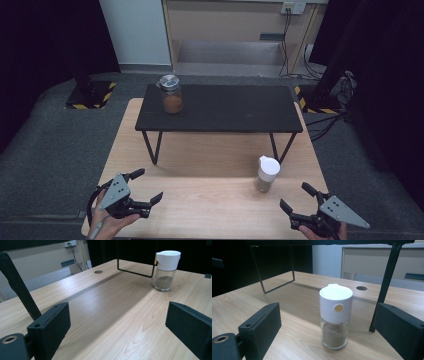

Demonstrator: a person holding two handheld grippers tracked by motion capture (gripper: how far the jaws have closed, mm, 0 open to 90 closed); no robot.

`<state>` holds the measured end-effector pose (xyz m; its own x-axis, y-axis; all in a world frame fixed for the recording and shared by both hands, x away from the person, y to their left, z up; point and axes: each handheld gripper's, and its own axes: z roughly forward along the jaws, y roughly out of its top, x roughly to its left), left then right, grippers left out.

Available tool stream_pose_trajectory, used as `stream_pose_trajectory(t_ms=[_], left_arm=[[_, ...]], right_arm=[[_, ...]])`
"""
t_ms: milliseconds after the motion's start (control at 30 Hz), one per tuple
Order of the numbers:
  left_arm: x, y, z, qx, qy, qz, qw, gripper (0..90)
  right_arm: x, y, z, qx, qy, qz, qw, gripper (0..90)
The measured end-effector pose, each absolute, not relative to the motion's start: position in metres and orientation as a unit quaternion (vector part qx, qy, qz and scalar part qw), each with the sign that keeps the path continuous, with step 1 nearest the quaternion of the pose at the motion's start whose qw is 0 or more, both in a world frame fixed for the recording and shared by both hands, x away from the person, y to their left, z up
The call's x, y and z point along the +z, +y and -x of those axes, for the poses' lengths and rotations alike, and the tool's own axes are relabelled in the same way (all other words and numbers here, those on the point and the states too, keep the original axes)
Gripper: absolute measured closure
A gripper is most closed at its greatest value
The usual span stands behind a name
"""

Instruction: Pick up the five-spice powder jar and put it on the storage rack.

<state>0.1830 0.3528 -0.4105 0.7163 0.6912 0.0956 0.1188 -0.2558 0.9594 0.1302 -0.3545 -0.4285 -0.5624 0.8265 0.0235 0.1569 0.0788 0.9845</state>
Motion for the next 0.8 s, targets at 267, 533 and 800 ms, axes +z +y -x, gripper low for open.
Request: stream_pose_trajectory(t_ms=[267,533,800], left_arm=[[-0.411,0.356,-0.181,0.259,0.272,-0.741,0.557,4.5],[-0.412,0.36,-0.177,0.261,0.282,-0.726,0.57,3.9],[-0.416,0.364,-0.172,0.271,0.312,-0.698,0.585,0.8]], right_arm=[[-0.429,-0.355,-0.131,0.576,0.674,-0.362,0.289,7.1],[-0.43,-0.356,-0.132,0.58,0.67,-0.364,0.286,6.5],[-0.432,-0.356,-0.131,0.584,0.664,-0.368,0.287,4.9]])
